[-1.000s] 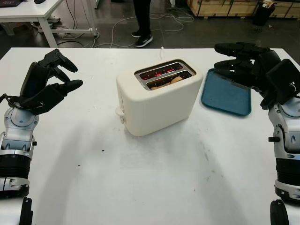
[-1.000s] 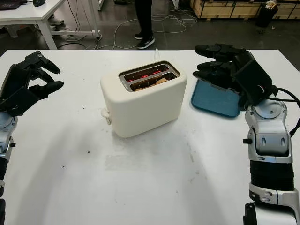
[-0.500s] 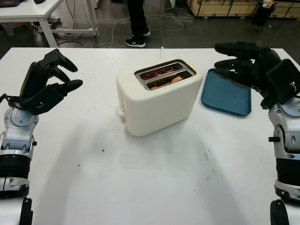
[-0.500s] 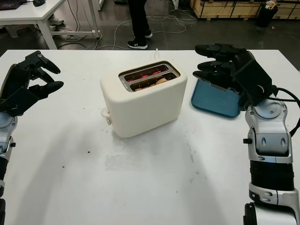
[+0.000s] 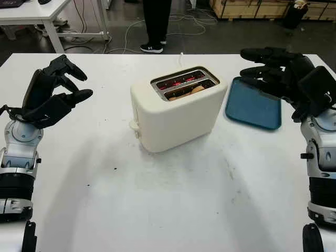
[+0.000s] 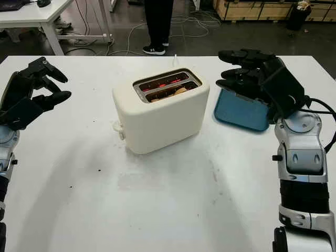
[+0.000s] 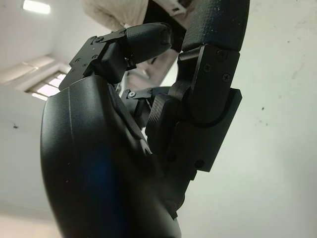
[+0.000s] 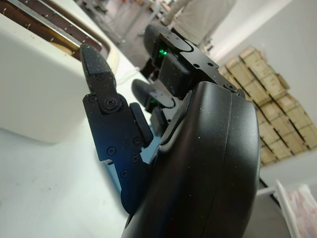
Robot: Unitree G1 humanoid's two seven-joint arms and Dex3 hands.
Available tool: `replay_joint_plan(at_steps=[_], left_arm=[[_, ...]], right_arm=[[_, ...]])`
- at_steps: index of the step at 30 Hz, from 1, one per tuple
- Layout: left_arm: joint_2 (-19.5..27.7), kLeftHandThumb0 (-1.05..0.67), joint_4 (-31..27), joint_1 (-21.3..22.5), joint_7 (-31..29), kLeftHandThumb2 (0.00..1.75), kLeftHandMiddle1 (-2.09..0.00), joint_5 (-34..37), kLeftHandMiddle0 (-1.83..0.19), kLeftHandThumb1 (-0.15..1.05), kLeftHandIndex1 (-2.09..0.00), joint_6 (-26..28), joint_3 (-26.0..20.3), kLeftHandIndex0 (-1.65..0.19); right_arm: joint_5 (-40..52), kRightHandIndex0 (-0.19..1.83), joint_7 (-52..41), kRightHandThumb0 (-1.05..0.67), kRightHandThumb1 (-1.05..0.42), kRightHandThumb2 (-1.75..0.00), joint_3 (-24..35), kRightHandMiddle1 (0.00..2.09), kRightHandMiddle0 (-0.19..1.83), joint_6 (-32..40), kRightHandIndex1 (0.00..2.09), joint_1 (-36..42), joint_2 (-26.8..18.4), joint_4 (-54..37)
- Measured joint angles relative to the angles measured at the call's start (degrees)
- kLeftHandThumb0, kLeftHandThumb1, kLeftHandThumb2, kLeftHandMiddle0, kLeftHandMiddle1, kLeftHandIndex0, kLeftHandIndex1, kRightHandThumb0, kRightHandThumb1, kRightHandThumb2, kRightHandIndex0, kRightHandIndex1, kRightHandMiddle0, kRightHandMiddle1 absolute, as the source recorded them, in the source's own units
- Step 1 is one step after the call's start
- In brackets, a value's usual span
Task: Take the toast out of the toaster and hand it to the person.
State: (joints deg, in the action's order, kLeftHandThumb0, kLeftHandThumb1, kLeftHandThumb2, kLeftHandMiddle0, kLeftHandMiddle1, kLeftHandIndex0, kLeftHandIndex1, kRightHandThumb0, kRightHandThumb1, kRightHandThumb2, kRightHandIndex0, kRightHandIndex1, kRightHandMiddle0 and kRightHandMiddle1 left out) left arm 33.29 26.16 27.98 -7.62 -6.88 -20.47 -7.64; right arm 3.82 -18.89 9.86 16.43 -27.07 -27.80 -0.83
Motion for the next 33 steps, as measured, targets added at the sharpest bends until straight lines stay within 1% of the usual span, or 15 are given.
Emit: replay_joint_plan(at_steps=[6,10,19,33], left_arm=[[0.0,-1.05,0.0,0.0,-0.2,0.17,-1.54,0.0,-0.50,0.92,-1.52,0.0,0.0,-0.38],[0.0,-1.05,0.0,0.0,-0.2,0.17,-1.54,0.0,-0.49,0.92,-1.52,0.0,0.0,-0.37],[0.0,-1.05,0.0,0.0,-0.3,0.16,-1.53,0.0,-0.49,0.92,-1.52,0.0,0.0,-0.37],[0.0,-1.05,0.0,0.0,-0.3,0.17,-1.54,0.0,-0.49,0.92,-1.52,0.1,0.0,-0.37]], right_arm=[[0.1,0.51,-0.2,-0.38,-0.78,0.00,0.0,0.00,0.77,0.0,0.70,-0.2,0.0,0.0],[0.1,0.51,-0.2,-0.35,-0.79,0.00,0.0,0.00,0.77,0.0,0.72,-0.2,0.0,0.1],[0.1,0.50,-0.2,-0.39,-0.78,0.00,0.0,0.00,0.77,-0.4,0.72,-0.2,0.0,0.2],[0.1,0.49,-0.1,-0.37,-0.78,0.00,0.0,0.00,0.76,-0.7,0.72,-0.2,0.0,0.7]])
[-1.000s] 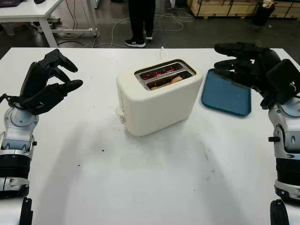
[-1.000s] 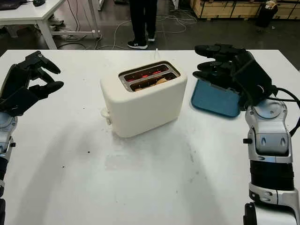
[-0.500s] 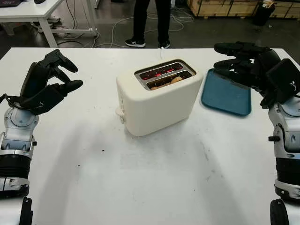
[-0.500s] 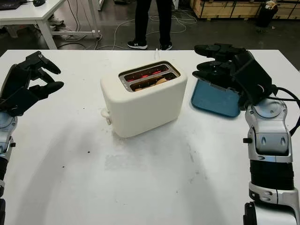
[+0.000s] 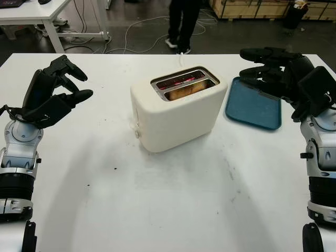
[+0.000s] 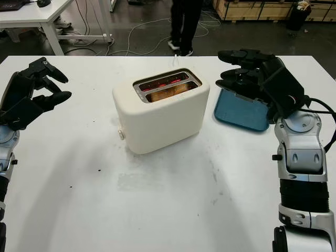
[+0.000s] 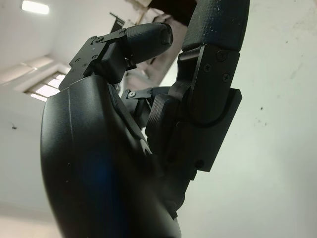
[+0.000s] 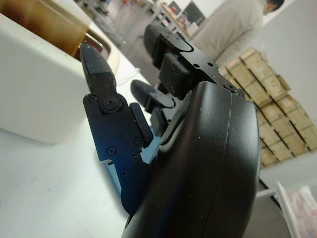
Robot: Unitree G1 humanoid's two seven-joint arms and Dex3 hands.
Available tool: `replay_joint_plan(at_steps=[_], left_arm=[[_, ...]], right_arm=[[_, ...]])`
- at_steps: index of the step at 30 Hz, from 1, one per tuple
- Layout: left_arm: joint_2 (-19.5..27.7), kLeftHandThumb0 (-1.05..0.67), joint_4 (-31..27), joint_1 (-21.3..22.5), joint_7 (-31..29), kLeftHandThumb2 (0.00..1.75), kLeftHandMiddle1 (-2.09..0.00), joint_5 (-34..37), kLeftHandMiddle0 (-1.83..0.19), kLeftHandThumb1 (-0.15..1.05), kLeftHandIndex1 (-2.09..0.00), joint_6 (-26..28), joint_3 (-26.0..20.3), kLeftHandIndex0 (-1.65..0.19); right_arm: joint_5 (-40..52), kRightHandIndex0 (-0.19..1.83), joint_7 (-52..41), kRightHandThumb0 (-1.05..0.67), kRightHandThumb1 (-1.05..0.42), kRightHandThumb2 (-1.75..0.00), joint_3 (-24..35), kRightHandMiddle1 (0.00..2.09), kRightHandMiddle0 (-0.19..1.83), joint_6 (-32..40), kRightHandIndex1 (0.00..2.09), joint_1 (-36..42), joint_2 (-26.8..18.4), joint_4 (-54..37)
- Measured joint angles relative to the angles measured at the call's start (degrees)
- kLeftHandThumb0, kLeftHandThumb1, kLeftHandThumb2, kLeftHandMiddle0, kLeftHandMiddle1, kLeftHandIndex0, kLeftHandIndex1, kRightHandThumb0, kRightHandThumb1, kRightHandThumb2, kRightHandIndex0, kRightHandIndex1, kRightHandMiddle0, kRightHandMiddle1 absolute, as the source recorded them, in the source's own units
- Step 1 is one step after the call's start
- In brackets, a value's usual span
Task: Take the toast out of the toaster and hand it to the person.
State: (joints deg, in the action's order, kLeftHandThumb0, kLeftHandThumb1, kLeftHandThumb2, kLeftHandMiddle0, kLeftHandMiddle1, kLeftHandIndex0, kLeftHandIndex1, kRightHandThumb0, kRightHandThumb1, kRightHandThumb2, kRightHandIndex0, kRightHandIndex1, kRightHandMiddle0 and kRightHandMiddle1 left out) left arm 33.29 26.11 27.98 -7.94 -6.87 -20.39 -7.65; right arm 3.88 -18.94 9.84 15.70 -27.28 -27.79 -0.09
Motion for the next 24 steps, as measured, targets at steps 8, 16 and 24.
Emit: replay_joint_plan(at_steps=[8,16,24], left_arm=[[0.0,-1.05,0.0,0.0,-0.1,0.16,-1.52,0.1,-0.49,0.92,-1.51,0.0,0.0,-0.38],[0.0,-1.05,0.0,0.0,-0.1,0.17,-1.53,0.1,-0.50,0.92,-1.52,0.1,0.0,-0.38],[0.0,-1.05,0.0,0.0,-0.1,0.17,-1.53,0.1,-0.50,0.92,-1.52,0.1,0.0,-0.38]], right_arm=[[-0.1,0.51,0.0,-0.37,-0.78,0.00,-0.1,0.00,0.77,0.0,0.71,0.0,0.0,0.0],[-1.5,0.50,0.4,-0.29,-0.76,0.00,-0.5,0.01,0.77,-1.1,0.72,-0.1,0.0,0.2],[-4.9,0.49,0.2,-0.15,-0.69,0.00,-2.4,0.02,0.80,-7.3,0.73,-8.0,-2.2,1.8]])
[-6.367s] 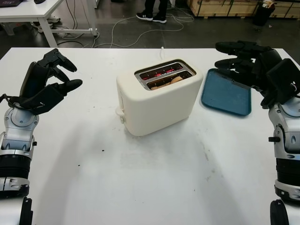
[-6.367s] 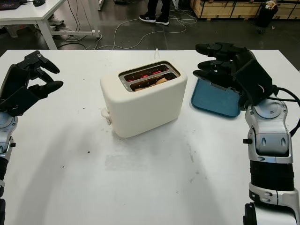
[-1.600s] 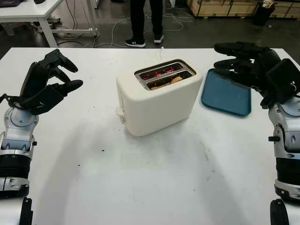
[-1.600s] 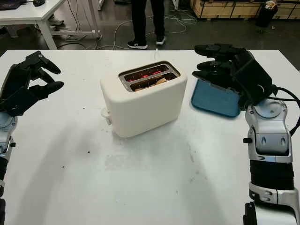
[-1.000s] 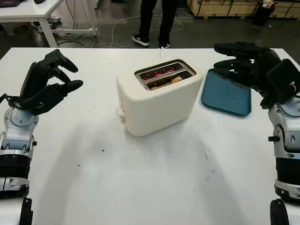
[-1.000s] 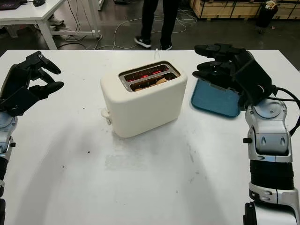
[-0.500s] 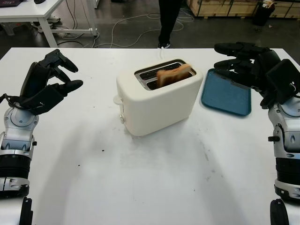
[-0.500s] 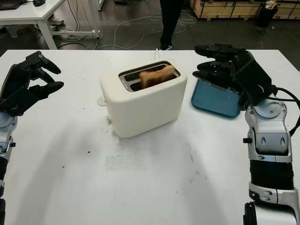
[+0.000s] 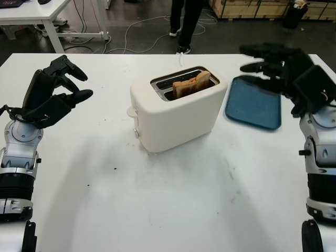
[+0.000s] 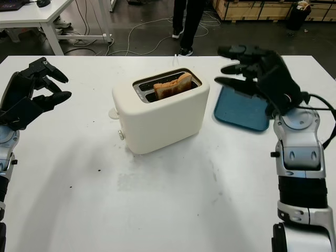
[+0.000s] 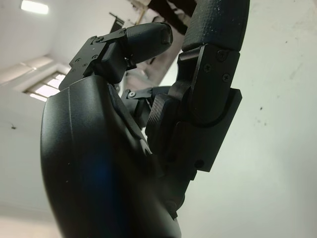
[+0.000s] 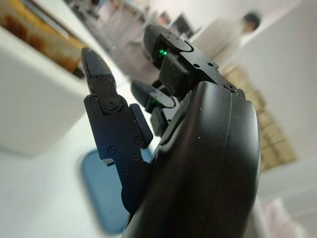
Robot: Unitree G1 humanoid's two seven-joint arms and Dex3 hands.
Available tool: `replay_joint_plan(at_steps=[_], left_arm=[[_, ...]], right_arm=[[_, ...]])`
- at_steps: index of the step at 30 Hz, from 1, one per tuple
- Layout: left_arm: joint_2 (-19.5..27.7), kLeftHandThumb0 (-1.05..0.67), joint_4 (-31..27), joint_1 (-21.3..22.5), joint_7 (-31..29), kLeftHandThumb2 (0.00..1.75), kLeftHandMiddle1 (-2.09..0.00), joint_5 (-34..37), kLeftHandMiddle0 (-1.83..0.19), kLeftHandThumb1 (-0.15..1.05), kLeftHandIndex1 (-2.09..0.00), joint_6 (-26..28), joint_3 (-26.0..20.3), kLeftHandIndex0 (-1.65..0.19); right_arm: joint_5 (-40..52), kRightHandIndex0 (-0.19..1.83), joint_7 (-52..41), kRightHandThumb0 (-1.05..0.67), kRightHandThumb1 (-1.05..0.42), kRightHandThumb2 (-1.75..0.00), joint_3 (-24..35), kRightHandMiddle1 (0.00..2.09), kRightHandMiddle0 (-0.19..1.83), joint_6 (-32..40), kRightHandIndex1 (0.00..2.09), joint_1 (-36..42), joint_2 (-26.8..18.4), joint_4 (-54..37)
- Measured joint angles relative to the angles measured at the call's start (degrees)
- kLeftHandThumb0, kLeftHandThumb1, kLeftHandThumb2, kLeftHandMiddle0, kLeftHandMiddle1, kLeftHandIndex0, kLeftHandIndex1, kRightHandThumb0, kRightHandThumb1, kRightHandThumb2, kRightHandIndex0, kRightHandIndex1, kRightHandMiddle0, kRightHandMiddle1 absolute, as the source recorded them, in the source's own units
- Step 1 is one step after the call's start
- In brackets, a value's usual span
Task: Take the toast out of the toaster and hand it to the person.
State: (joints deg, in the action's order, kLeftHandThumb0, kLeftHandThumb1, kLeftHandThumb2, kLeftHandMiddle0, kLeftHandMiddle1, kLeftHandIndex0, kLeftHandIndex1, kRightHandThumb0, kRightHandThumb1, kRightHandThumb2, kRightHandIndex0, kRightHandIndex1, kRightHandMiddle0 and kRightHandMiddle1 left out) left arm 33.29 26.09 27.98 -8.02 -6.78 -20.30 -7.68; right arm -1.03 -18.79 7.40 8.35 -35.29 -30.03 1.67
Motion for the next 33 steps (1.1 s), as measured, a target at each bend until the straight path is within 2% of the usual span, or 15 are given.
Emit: replay_joint_plan(at_steps=[2,4,6,8,11,12,14,20,28,33], left_arm=[[0.0,-1.05,0.0,0.0,0.0,0.17,-1.53,0.0,-0.51,0.92,-1.52,0.0,0.0,-0.38],[0.0,-1.05,0.0,0.0,0.1,0.17,-1.53,0.0,-0.51,0.92,-1.52,0.0,0.0,-0.38],[-0.1,-1.05,-0.1,0.0,0.1,0.17,-1.54,0.0,-0.50,0.92,-1.53,0.0,0.0,-0.38],[-0.2,-1.05,-0.1,0.0,0.1,0.17,-1.54,0.0,-0.51,0.92,-1.53,0.1,0.0,-0.38],[-0.3,-1.05,-0.3,-0.1,0.3,0.17,-1.55,-0.1,-0.50,0.92,-1.54,0.1,0.0,-0.37],[-0.3,-1.05,-0.4,-0.1,0.5,0.18,-1.56,-0.2,-0.50,0.92,-1.55,0.1,0.0,-0.36],[-0.3,-1.05,-0.4,-0.1,0.5,0.18,-1.55,-0.1,-0.50,0.92,-1.55,0.0,-0.1,-0.36],[-0.3,-1.05,-0.4,-0.1,0.5,0.17,-1.55,-0.1,-0.49,0.92,-1.54,0.0,-0.1,-0.37],[-0.3,-1.05,-0.4,-0.1,0.6,0.17,-1.55,-0.1,-0.50,0.92,-1.54,0.0,-0.1,-0.38],[-0.4,-1.05,-0.4,-0.1,0.6,0.17,-1.55,-0.1,-0.50,0.92,-1.54,0.0,-0.1,-0.38]], right_arm=[[-2.2,0.53,-0.2,-0.11,-0.65,0.00,-1.5,0.03,0.83,-2.1,0.74,-3.3,-1.4,1.4],[-4.8,0.58,-0.3,-0.04,-0.60,-0.01,-3.7,0.05,0.87,-7.2,0.76,-7.0,-2.1,4.5],[-6.8,0.67,-0.7,0.00,-0.56,-0.01,-6.2,0.06,0.90,-13.4,0.64,-11.0,-2.4,8.8],[-10.5,0.73,-0.7,-0.03,-0.52,-0.01,-9.4,0.05,0.92,-18.8,0.55,-14.7,-2.6,12.8],[-15.9,0.77,-0.3,-0.21,-0.50,-0.01,-13.5,0.04,0.93,-24.8,0.48,-18.6,-2.6,18.3],[-17.8,0.79,0.0,-0.32,-0.51,-0.01,-14.8,0.04,0.93,-25.8,0.47,-19.5,-2.6,19.7],[-20.8,0.79,0.2,-0.40,-0.54,-0.01,-17.2,0.03,0.92,-26.9,0.46,-21.0,-2.5,22.1],[-22.8,0.71,-3.6,-0.29,-0.57,-0.01,-21.7,0.01,0.86,-29.6,0.41,-25.3,-2.2,28.5],[-25.8,0.72,-5.5,-0.37,-0.61,-0.01,-26.0,0.00,0.86,-35.4,0.40,-29.7,-1.2,38.9],[-26.3,0.72,-7.0,-0.34,-0.60,0.00,-26.4,0.01,0.87,-35.7,0.40,-30.2,-1.1,40.2]])
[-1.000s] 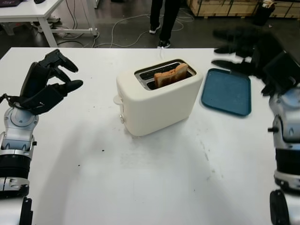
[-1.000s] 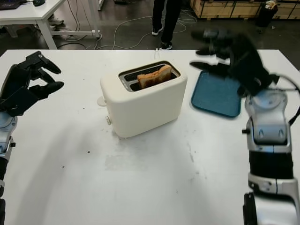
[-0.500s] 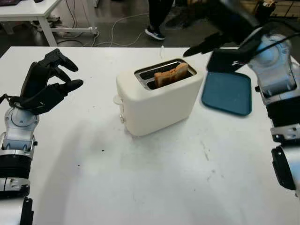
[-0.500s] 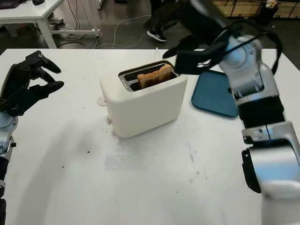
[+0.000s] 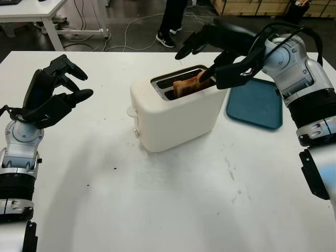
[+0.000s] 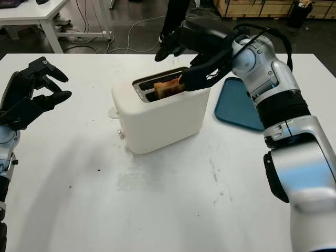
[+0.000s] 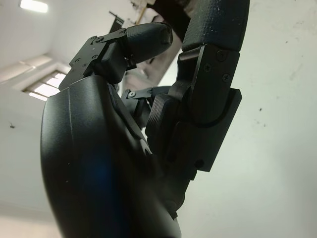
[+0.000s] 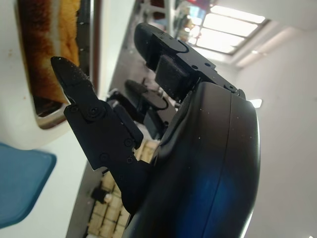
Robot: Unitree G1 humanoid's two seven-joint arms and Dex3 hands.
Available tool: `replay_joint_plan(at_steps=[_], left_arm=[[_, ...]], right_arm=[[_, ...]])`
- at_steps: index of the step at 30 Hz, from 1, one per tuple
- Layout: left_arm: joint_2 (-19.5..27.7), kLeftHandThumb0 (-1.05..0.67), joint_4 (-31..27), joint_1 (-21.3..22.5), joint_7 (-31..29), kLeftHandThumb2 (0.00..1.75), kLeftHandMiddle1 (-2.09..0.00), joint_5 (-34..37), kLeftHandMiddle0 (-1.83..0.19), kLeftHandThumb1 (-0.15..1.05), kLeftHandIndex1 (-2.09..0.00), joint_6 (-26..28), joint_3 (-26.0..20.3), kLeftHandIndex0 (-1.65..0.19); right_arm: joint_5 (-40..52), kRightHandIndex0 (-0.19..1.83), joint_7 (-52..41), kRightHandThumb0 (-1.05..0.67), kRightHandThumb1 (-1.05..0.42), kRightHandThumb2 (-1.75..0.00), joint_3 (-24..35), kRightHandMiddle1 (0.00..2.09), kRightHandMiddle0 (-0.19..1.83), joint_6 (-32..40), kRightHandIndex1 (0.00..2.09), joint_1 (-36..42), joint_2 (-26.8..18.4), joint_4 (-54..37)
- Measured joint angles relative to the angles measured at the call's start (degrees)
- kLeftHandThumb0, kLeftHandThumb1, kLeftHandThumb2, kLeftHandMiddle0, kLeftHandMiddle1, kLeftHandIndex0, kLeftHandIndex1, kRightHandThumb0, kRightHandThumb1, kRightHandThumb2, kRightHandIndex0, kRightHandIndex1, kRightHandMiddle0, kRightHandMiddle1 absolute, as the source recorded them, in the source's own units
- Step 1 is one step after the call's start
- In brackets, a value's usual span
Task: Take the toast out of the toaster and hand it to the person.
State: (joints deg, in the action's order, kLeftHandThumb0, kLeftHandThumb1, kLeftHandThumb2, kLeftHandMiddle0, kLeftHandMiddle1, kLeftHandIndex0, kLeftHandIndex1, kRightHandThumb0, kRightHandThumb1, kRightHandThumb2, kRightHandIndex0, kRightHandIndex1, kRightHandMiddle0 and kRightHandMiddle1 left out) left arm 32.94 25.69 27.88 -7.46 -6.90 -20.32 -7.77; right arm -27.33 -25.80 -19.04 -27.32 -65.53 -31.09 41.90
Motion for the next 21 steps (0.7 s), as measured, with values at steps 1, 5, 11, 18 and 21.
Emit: replay_joint_plan(at_steps=[1,5,11,18,21], left_arm=[[0.0,-1.05,0.0,0.0,0.0,0.17,-1.55,0.0,-0.50,0.92,-1.54,0.0,0.0,-0.38],[0.0,-1.05,0.1,0.0,0.1,0.17,-1.55,0.0,-0.51,0.92,-1.54,-0.1,0.0,-0.38],[0.0,-1.05,0.1,0.0,0.1,0.16,-1.55,0.0,-0.51,0.92,-1.54,-0.1,0.0,-0.38],[0.0,-1.05,0.0,0.0,0.1,0.18,-1.55,0.0,-0.51,0.92,-1.54,-0.3,0.0,-0.38],[0.0,-1.05,0.0,-0.2,0.1,0.17,-1.55,0.0,-0.51,0.92,-1.54,-0.3,-0.1,-0.38]], right_arm=[[0.0,0.73,0.0,-0.35,-0.59,0.00,0.0,0.01,0.88,0.0,0.41,0.0,0.0,0.0],[-0.1,0.72,-0.2,-0.41,-0.60,-0.01,-0.1,0.00,0.86,-0.1,0.42,0.0,0.3,0.0],[-0.2,0.72,-1.6,-0.41,-0.63,-0.01,-0.7,0.00,0.85,-0.1,0.47,0.0,0.9,0.1],[-0.7,0.56,-1.5,-0.46,-0.65,0.00,-1.3,0.01,0.88,-0.3,1.03,0.0,1.0,0.6],[-0.8,0.60,-1.5,-0.43,-0.65,0.00,-1.7,0.01,0.89,-0.5,0.79,0.0,1.0,0.7]])
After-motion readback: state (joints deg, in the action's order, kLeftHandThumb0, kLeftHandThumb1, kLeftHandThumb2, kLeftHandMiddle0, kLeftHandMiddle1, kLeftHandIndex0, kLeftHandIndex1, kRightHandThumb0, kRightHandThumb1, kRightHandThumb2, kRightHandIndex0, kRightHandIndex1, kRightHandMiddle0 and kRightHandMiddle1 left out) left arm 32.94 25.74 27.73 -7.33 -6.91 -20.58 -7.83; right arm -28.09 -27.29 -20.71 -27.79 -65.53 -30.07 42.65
